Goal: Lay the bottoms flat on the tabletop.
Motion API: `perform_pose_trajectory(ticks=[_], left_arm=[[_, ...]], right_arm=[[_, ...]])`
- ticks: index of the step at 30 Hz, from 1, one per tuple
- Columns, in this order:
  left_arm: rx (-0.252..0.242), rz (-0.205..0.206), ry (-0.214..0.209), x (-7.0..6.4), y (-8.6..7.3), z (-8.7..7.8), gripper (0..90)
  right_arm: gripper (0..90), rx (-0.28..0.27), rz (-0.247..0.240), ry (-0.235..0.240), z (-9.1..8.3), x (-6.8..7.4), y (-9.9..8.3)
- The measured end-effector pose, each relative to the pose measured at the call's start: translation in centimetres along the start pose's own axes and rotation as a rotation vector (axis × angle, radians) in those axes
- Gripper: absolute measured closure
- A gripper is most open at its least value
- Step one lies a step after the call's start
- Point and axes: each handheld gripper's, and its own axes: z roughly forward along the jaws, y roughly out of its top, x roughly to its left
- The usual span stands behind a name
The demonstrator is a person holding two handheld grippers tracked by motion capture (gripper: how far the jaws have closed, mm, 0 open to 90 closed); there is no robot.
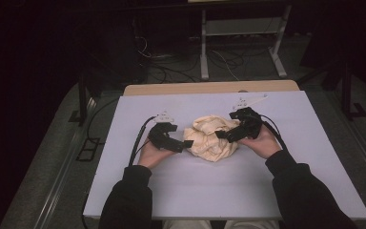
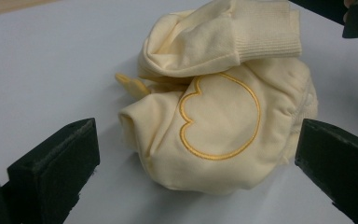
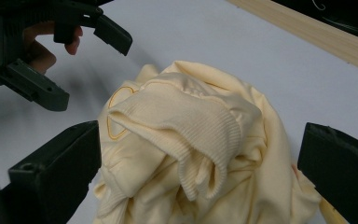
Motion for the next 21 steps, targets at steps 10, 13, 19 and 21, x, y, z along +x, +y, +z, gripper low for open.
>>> perform_pose_trajectory(ticks=[10,13,19,21], left_arm=[[-0.002,-0.076,-0.009,1.3,-0.5,1.2,0.0],[-0.003,-0.098,-0.022,1.6,-0.6,1.4,0.0],[-0.02,-0.151,-0.052,2.5,-1.0,1.8,6.5],[-0.022,-0.158,-0.059,2.7,-1.1,1.8,12.7]], right_arm=[[4.1,0.006,0.022,0.018,1.4,0.1,0.7],[6.8,0.009,0.032,0.007,1.9,-0.1,0.8],[11.0,0.022,0.076,0.025,2.7,-0.6,0.7],[13.4,0.031,0.085,0.032,2.9,-0.7,0.6]])
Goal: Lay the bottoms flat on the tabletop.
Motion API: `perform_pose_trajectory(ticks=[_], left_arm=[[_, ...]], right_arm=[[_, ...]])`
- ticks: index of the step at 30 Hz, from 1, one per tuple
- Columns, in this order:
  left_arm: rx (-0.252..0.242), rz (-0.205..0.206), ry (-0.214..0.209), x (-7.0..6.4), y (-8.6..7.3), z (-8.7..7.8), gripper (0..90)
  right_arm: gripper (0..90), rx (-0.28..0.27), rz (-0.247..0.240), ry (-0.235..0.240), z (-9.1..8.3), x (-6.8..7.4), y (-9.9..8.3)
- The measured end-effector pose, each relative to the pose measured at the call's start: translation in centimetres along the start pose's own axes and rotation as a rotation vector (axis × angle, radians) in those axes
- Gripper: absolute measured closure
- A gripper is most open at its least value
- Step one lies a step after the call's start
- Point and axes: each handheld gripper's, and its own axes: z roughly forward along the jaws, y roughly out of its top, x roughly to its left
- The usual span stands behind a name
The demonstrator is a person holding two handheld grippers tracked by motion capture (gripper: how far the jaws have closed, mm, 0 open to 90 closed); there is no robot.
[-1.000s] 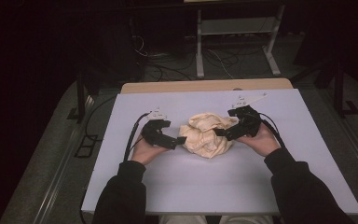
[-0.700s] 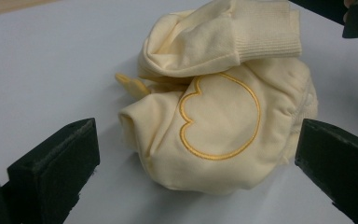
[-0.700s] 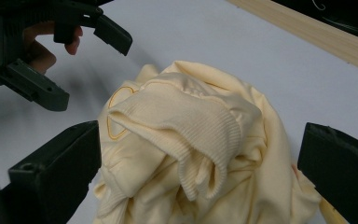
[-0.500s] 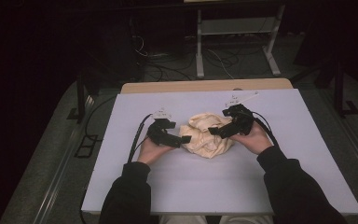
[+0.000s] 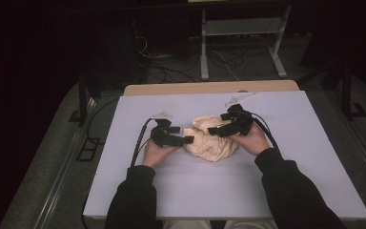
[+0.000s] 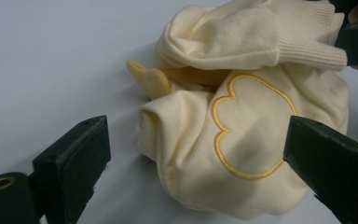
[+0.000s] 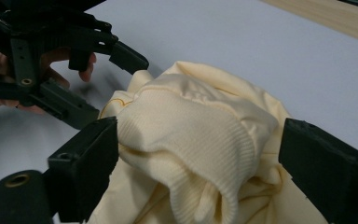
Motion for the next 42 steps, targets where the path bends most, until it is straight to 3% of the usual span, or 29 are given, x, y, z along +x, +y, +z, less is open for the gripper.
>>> perform_pose_trajectory(ticks=[3,5,6,8,10,11,16,19,20,21,24,25,27,29,36,42], left_arm=[[0.0,-0.018,-0.007,0.3,-0.2,0.2,14.4],[0.006,-0.018,-0.014,0.4,-0.3,0.5,17.6],[0.006,-0.018,-0.014,0.4,-0.3,0.5,18.7],[-0.003,-0.023,-0.03,0.5,-0.3,0.6,23.5],[-0.015,-0.019,-0.035,0.5,-0.2,0.6,25.3],[-0.022,-0.017,-0.038,0.5,-0.2,0.6,30.8],[-0.036,-0.02,-0.045,0.5,-0.2,0.5,43.0],[-0.04,-0.028,-0.049,0.7,-0.2,0.3,51.1],[-0.042,-0.034,-0.051,0.8,-0.2,0.3,57.7],[-0.04,-0.041,-0.056,0.9,-0.2,0.2,57.7],[-0.034,-0.056,-0.064,1.2,-0.2,0.1,70.3],[-0.025,-0.053,-0.044,1.1,-0.2,0.0,74.5],[-0.022,-0.055,-0.041,1.2,-0.2,0.0,77.9],[-0.021,-0.062,-0.051,1.2,-0.2,0.0,79.0],[-0.019,-0.069,-0.03,1.0,-0.2,-0.3,81.7],[-0.04,-0.065,-0.039,0.0,0.2,-1.1,81.7]], right_arm=[[17.6,0.016,0.013,0.006,0.2,-0.2,-0.1],[26.2,0.034,0.006,0.018,0.3,-0.3,-0.2],[26.2,0.034,0.006,0.018,0.3,-0.3,-0.2],[37.6,0.041,0.0,0.018,0.2,-0.1,-0.2],[41.2,0.039,-0.002,0.017,0.2,-0.1,-0.2],[47.6,0.03,-0.016,0.019,0.2,-0.1,-0.1],[58.1,0.03,-0.024,0.01,-0.1,-0.2,-0.1],[62.6,0.033,-0.032,-0.013,-0.3,-0.2,0.0],[65.8,0.034,-0.04,-0.032,-0.4,0.0,0.0],[65.8,0.034,-0.04,-0.032,-0.4,0.0,0.0],[67.4,0.025,-0.047,-0.046,-0.7,0.2,0.1],[67.9,0.022,-0.037,-0.045,-0.8,0.1,0.2],[68.4,0.021,-0.023,-0.039,-0.9,-0.1,0.1],[68.4,0.019,-0.016,-0.036,-1.0,-0.2,0.1],[69.6,0.006,0.075,-0.022,-2.1,-1.1,0.1],[69.8,-0.011,0.096,-0.032,-3.3,-1.3,-0.2]])
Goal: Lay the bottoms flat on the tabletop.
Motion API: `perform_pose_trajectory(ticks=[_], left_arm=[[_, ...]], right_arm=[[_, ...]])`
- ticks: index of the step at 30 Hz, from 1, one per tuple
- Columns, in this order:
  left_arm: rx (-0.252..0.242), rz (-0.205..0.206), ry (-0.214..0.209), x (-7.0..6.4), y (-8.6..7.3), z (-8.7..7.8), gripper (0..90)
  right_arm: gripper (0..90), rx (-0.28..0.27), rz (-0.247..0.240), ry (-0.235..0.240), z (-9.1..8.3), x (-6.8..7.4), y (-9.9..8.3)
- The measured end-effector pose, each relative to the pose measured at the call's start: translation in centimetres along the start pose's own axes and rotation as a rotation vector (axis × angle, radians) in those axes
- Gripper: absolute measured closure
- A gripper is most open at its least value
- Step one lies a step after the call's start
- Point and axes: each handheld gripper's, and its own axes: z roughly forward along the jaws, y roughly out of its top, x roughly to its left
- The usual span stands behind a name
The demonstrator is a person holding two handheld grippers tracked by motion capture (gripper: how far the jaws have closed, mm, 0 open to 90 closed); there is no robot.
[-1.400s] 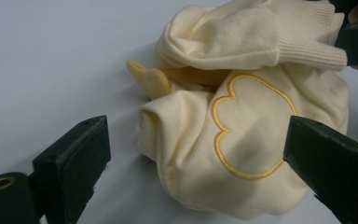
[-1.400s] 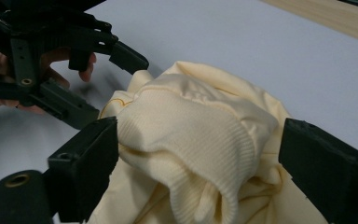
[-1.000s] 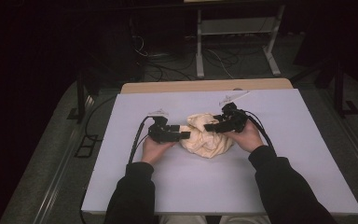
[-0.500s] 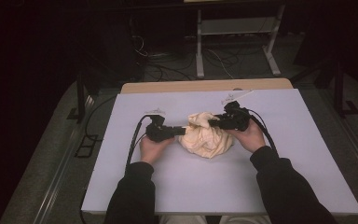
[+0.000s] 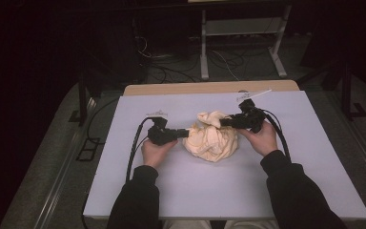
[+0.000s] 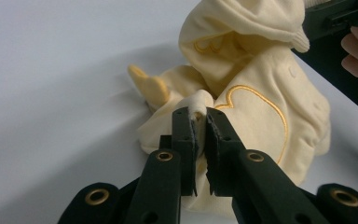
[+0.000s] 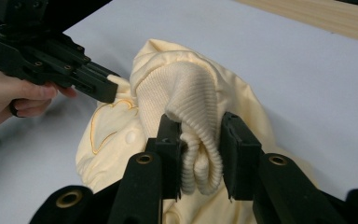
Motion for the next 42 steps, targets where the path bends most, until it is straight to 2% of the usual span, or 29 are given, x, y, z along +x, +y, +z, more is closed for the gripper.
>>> perform_pose_trajectory(ticks=[8,13,19,23,29,34,36,37,40,42], left_arm=[[-0.016,0.023,0.021,-1.0,-0.1,-1.1,81.9],[-0.006,0.045,0.047,-1.6,0.1,-1.4,82.3],[-0.006,0.048,0.083,-1.7,1.1,-2.0,82.6],[-0.007,0.074,0.088,-2.5,2.0,-2.9,82.7],[-0.002,0.086,0.092,-2.9,2.2,-3.5,82.7],[0.017,0.103,0.084,-3.6,1.9,-3.7,82.6],[0.026,0.106,0.069,-4.0,1.6,-3.5,82.6],[0.036,0.119,0.063,-4.4,1.2,-3.4,82.7],[0.035,0.121,0.052,-4.7,0.9,-3.4,82.7],[0.028,0.121,0.039,-4.9,0.7,-3.5,82.6]], right_arm=[[70.0,-0.006,0.01,-0.03,-2.6,-0.1,-0.8],[70.1,-0.001,0.007,-0.055,-4.1,-0.5,-0.8],[70.3,-0.004,0.019,-0.089,-5.5,-1.4,-0.6],[70.4,-0.007,0.016,-0.1,-6.9,-1.6,-0.5],[70.4,0.0,0.005,-0.096,-8.3,-1.5,-0.9],[70.6,0.011,-0.004,-0.087,-9.5,-0.9,-2.4],[70.7,0.019,0.008,-0.082,-9.9,-0.9,-3.4],[70.7,0.03,0.026,-0.074,-10.0,-1.1,-4.5],[70.7,0.064,0.057,-0.071,-10.0,-1.5,-6.3],[70.7,0.076,0.065,-0.07,-10.0,-1.6,-6.9]])
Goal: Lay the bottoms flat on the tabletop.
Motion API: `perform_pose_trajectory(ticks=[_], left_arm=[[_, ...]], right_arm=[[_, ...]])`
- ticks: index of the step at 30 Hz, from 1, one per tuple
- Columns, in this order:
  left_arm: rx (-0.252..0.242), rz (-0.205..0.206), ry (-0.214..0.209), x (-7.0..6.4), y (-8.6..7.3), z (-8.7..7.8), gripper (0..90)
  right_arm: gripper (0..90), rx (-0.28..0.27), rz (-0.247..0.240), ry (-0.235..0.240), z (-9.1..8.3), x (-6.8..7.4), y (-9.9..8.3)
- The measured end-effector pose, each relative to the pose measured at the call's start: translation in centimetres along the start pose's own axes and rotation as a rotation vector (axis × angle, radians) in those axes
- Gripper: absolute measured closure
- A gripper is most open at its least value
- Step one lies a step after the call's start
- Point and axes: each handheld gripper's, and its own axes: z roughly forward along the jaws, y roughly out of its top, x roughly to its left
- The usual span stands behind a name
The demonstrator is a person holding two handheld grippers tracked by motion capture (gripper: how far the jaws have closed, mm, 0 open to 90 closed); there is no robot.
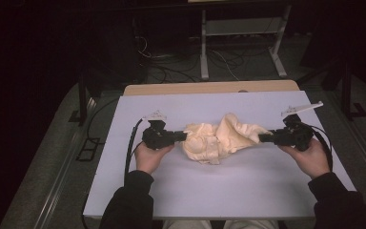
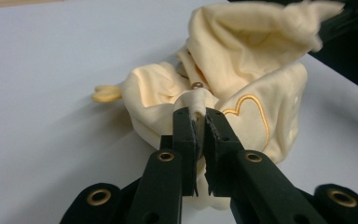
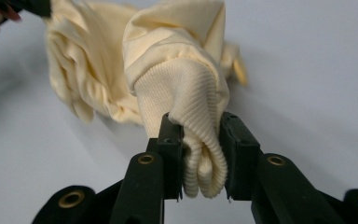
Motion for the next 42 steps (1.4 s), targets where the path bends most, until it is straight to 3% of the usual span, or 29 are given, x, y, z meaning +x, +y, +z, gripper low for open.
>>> perform_pose_trajectory(ticks=[2,9,18,21,23,24,31,32,37,42], left_arm=[[-0.006,0.001,-0.009,-0.2,-0.1,-0.2,82.6],[-0.034,-0.001,-0.041,-0.7,-1.1,-0.1,82.5],[-0.048,-0.015,-0.054,-0.7,-2.2,-0.1,82.5],[-0.051,-0.018,-0.053,-0.7,-2.3,-0.1,82.5],[-0.055,-0.019,-0.054,-0.8,-2.3,-0.2,82.5],[-0.057,-0.024,-0.058,-0.8,-2.3,-0.2,82.5],[-0.055,-0.027,-0.071,-1.2,-2.5,-0.4,82.4],[-0.056,-0.029,-0.072,-1.2,-2.5,-0.4,82.4],[-0.061,-0.037,-0.073,-1.2,-2.6,-0.4,82.4],[-0.06,-0.037,-0.072,-1.2,-2.6,-0.5,82.4]], right_arm=[[70.7,0.024,0.024,0.008,0.1,-0.5,-1.6],[70.8,0.046,0.063,0.031,-0.1,-0.8,-4.3],[68.1,0.095,0.084,0.042,0.5,-0.9,-5.9],[56.6,0.108,0.11,0.035,0.4,-1.1,-6.3],[42.2,0.099,0.122,0.025,-0.2,-1.3,-6.4],[42.2,0.099,0.122,0.025,-0.2,-1.3,-6.4],[27.6,0.046,0.092,-0.009,-2.2,-1.2,-5.3],[22.6,0.034,0.064,-0.015,-2.6,-1.0,-4.5],[15.6,0.018,0.021,-0.032,-2.7,-0.4,-2.6],[12.6,-0.009,-0.017,-0.045,-2.1,0.2,0.7]])
